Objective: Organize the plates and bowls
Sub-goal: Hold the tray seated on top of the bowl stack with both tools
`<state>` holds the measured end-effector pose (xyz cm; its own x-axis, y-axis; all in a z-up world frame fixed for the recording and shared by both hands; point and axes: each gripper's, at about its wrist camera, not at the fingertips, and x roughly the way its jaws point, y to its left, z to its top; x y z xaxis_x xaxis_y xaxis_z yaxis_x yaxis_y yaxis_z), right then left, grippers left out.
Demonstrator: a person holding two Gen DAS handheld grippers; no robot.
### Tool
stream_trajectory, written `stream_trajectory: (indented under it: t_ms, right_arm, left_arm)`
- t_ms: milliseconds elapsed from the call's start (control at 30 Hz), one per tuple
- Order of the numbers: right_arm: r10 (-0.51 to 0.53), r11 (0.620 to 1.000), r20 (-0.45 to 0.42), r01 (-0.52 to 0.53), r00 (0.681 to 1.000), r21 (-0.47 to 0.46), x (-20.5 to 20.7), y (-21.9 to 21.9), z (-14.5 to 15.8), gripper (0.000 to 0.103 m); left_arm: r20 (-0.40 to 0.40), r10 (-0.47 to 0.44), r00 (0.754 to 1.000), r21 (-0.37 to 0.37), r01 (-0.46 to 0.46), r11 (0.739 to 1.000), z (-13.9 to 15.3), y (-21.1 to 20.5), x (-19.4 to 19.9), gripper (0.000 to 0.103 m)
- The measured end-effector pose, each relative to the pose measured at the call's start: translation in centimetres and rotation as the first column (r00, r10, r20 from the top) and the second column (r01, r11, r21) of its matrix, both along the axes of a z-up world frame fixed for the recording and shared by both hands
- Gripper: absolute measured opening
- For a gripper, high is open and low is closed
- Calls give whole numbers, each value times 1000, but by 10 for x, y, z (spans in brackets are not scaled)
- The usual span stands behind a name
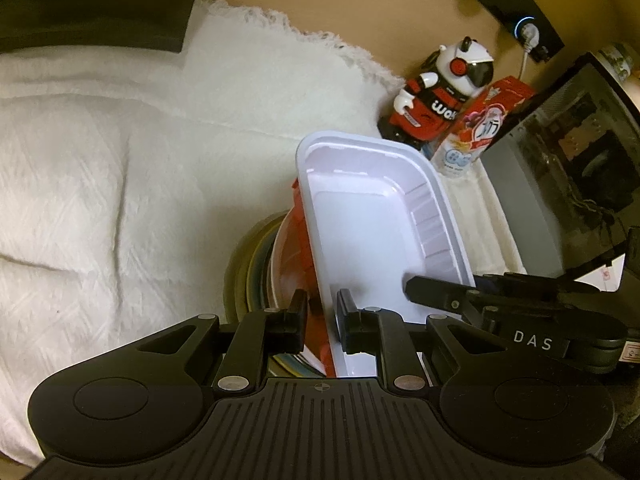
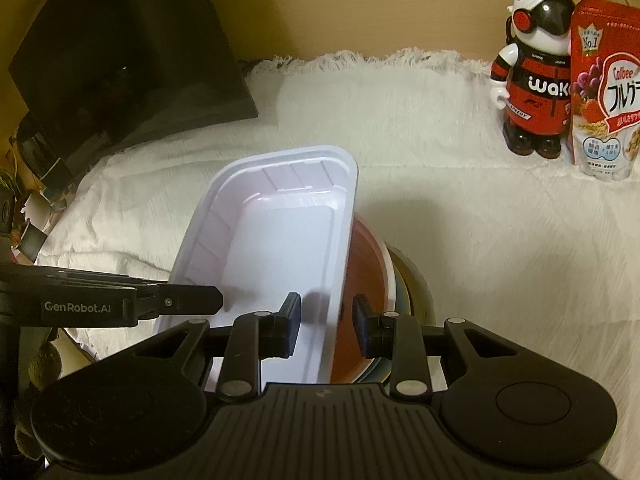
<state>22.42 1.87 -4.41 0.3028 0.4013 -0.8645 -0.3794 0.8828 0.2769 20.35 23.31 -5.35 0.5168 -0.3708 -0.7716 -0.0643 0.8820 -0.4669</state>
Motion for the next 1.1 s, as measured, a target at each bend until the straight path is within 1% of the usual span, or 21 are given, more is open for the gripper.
stream_trajectory:
  t_ms: [167, 400, 500, 600, 767, 900, 1000, 1100]
  right_arm:
    - [-3, 1000, 2, 3, 1000, -6, 0, 0, 0, 29]
    - [-13, 1000, 13, 13, 1000, 1, -3, -4, 6, 29]
    - [-9, 1000, 20, 9, 1000, 2, -5, -5, 8, 29]
    - [-14, 1000, 24, 14, 1000, -1, -6, -7, 8, 29]
    - [-29, 1000, 12, 29, 999, 2, -3, -9, 5, 25]
    - [-29, 999, 16, 30, 999, -12, -2, -7, 4, 25]
    - [-27, 999, 20, 28, 999, -16, 0, -4, 5, 25]
    - [-13, 1000, 47, 14, 999, -25, 0, 4, 10, 25]
  left_arm:
    - [0, -3, 1000, -3, 3, 1000, 1, 0, 2, 17]
    - [25, 13, 1000, -13, -12, 1000, 13, 7, 1, 17]
    - [23, 13, 1000, -5, -13, 1000, 16, 5, 3, 17]
    - [23, 6, 1000, -13, -6, 1000, 18, 4, 8, 17]
    - [31, 10, 999, -17, -9, 1000, 22, 4, 11, 17]
    - [37, 15, 999, -19, -14, 1000, 24, 6, 11, 17]
    - [41, 16, 999, -14, -15, 1000, 25, 6, 15, 17]
    - [45, 20, 999, 4, -20, 1000, 25, 4, 19, 17]
